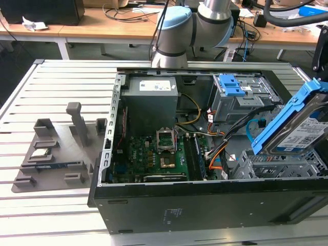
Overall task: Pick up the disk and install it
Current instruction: 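Insert the disk into the insertion slot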
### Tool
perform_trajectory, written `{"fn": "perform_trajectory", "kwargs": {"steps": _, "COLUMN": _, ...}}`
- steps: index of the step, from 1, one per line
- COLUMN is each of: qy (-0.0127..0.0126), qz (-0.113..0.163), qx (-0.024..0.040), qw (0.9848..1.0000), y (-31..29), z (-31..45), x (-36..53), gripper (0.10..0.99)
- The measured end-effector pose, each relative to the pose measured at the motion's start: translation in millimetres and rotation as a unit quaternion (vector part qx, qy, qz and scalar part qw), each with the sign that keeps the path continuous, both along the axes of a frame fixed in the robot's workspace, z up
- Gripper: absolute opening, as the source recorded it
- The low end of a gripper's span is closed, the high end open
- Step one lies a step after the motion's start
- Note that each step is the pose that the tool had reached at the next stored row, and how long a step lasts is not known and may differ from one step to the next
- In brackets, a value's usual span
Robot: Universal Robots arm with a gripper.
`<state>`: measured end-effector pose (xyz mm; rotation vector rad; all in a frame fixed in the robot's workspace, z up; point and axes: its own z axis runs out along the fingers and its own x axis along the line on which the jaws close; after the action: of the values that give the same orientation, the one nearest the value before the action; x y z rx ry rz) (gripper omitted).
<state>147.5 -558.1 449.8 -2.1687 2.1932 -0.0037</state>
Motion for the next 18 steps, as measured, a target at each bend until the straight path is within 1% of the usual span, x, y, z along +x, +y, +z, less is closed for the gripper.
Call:
{"fn": "perform_trajectory", "kwargs": {"steps": 4, "qy": 0.0000, "qz": 0.000, "qx": -0.0020, "qw": 1.0000, "y": 0.0, "z": -7.6, "x": 0.0, "gripper": 0.365}}
{"fn": "perform_trajectory", "kwargs": {"steps": 6, "qy": 0.0000, "qz": 0.000, "qx": -0.0023, "qw": 1.0000, "y": 0.0, "z": -9.9, "x": 0.0, "gripper": 0.365}}
{"fn": "perform_trajectory", "kwargs": {"steps": 8, "qy": 0.0000, "qz": 0.000, "qx": -0.0029, "qw": 1.0000, "y": 0.0, "z": -14.5, "x": 0.0, "gripper": 0.365}}
{"fn": "perform_trajectory", "kwargs": {"steps": 11, "qy": -0.0001, "qz": 0.000, "qx": -0.0038, "qw": 1.0000, "y": 0.1, "z": -18.4, "x": 0.1, "gripper": 0.365}}
{"fn": "perform_trajectory", "kwargs": {"steps": 12, "qy": 0.0001, "qz": 0.000, "qx": -0.0026, "qw": 1.0000, "y": -0.1, "z": -22.0, "x": 0.0, "gripper": 0.365}}
{"fn": "perform_trajectory", "kwargs": {"steps": 13, "qy": 0.0000, "qz": 0.000, "qx": -0.0037, "qw": 1.0000, "y": 0.0, "z": -24.4, "x": 0.0, "gripper": 0.365}}
{"fn": "perform_trajectory", "kwargs": {"steps": 18, "qy": 0.0000, "qz": 0.000, "qx": -0.0043, "qw": 1.0000, "y": 0.0, "z": -32.7, "x": 0.0, "gripper": 0.365}}
